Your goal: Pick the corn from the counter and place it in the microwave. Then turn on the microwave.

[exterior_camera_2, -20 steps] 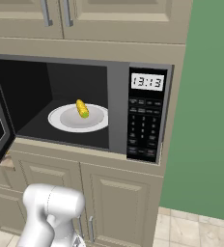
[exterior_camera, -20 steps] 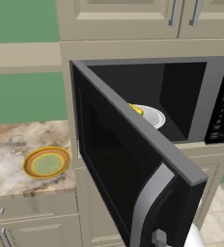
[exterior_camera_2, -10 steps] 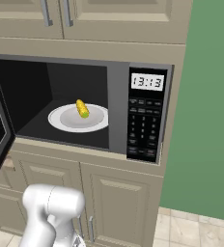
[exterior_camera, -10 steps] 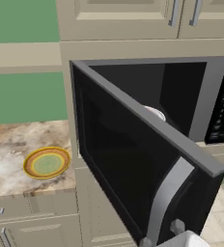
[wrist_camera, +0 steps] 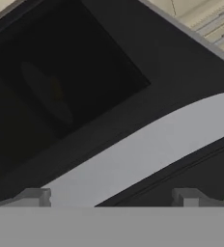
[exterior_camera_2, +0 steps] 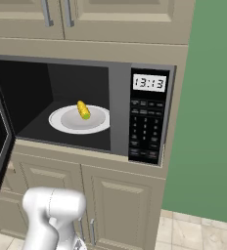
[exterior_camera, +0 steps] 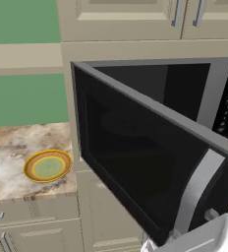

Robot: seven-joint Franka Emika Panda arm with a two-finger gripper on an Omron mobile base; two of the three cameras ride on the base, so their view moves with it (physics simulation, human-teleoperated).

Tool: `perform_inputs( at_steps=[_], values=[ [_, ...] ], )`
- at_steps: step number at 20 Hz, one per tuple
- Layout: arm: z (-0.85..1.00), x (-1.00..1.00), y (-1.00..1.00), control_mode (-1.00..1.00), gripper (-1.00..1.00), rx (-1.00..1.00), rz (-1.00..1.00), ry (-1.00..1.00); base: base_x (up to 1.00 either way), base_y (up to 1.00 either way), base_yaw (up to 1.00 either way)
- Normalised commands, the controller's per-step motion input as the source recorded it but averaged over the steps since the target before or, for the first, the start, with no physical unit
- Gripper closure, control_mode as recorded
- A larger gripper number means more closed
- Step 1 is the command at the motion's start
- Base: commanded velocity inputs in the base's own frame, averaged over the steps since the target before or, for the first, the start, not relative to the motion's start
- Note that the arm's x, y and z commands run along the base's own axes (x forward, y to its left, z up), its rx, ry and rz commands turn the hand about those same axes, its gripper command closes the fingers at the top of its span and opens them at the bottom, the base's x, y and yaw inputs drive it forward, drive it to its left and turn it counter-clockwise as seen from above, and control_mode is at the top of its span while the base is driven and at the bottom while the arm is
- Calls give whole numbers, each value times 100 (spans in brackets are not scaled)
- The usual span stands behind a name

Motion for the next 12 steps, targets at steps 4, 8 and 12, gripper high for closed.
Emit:
perform_inputs(
  at_steps=[4,8,12],
  values=[
    [-12,16,-63,-100,-100,5,-7,0,0,0,0],
    [-12,17,-65,-100,-100,5,-7,0,0,0,0],
    [-12,18,-64,-100,-100,5,-6,0,0,0,0]
  ],
)
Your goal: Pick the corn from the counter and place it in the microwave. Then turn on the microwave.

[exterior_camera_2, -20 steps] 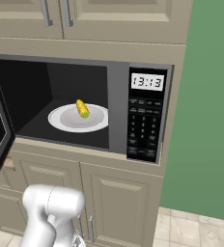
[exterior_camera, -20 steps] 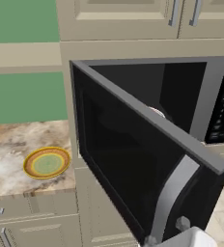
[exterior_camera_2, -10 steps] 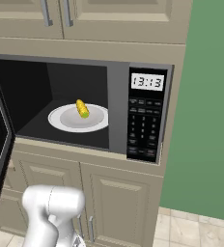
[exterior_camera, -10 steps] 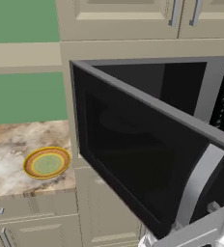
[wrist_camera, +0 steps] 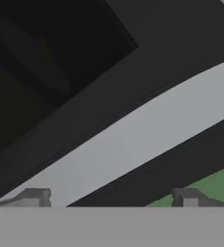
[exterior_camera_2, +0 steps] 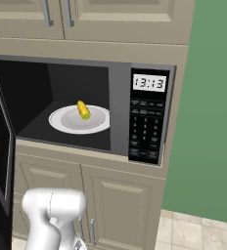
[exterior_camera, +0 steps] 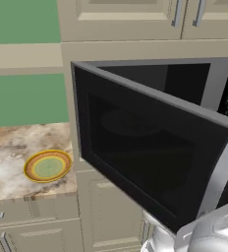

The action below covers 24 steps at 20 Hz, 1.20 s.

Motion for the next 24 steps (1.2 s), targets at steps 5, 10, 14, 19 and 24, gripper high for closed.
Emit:
perform_inputs(
  at_steps=[5,10,14,19,24],
  values=[
    [-11,22,-63,-100,-100,5,-6,0,0,0,0],
    [-9,24,-58,-100,-100,5,-5,-1,0,0,0],
    [-9,27,-50,-100,-100,4,-1,-5,0,0,0],
    [-16,36,-53,-100,-100,5,0,-7,0,0,0],
    [-20,34,-50,-100,-100,6,3,-14,0,0,0]
  ],
)
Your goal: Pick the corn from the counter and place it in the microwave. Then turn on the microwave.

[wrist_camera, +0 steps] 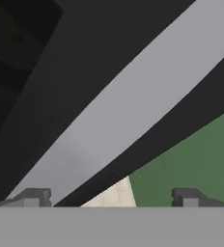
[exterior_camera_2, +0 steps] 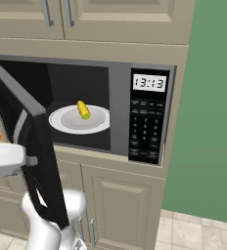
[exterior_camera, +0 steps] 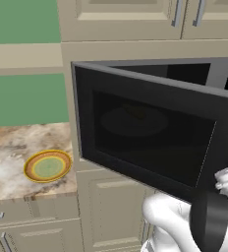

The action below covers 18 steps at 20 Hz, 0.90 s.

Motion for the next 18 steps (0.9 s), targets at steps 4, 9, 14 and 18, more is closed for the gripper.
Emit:
perform_inputs(
  at_steps=[4,9,14,18],
  values=[
    [-21,25,-45,-100,-100,5,4,-18,0,0,0],
    [-22,20,-41,-100,-100,4,4,-18,0,0,0],
    [-22,21,-28,-100,-100,2,2,-15,0,0,0],
    [-20,24,-35,-100,-100,3,2,-14,0,0,0]
  ],
)
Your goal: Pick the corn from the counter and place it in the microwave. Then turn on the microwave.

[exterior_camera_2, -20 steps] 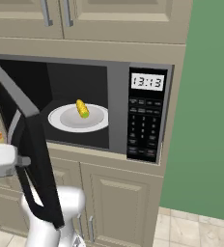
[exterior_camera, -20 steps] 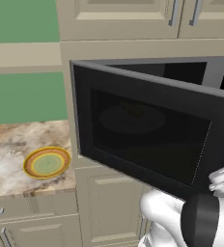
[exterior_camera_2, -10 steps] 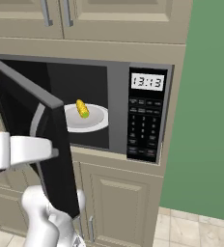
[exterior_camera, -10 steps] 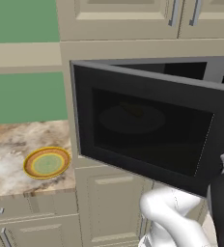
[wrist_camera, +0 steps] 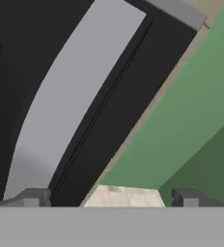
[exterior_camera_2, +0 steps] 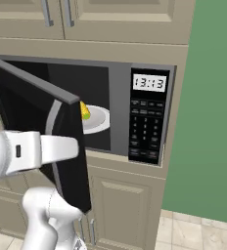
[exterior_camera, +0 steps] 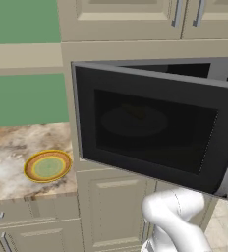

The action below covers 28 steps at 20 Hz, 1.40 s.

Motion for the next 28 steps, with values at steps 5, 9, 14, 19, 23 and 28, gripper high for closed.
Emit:
perform_inputs(
  at_steps=[5,9,14,19,23,28],
  values=[
    [-22,24,-33,-100,-100,3,2,-14,0,0,0],
    [-24,22,-27,-100,-100,2,2,-16,0,0,0],
    [-27,23,-23,-100,-100,2,2,-15,0,0,0],
    [-30,23,-18,-100,-100,2,3,-15,0,0,0],
    [-29,20,-13,-100,-100,2,3,-15,0,0,0],
    [-26,26,-7,-100,-100,3,2,-13,0,0,0]
  ],
)
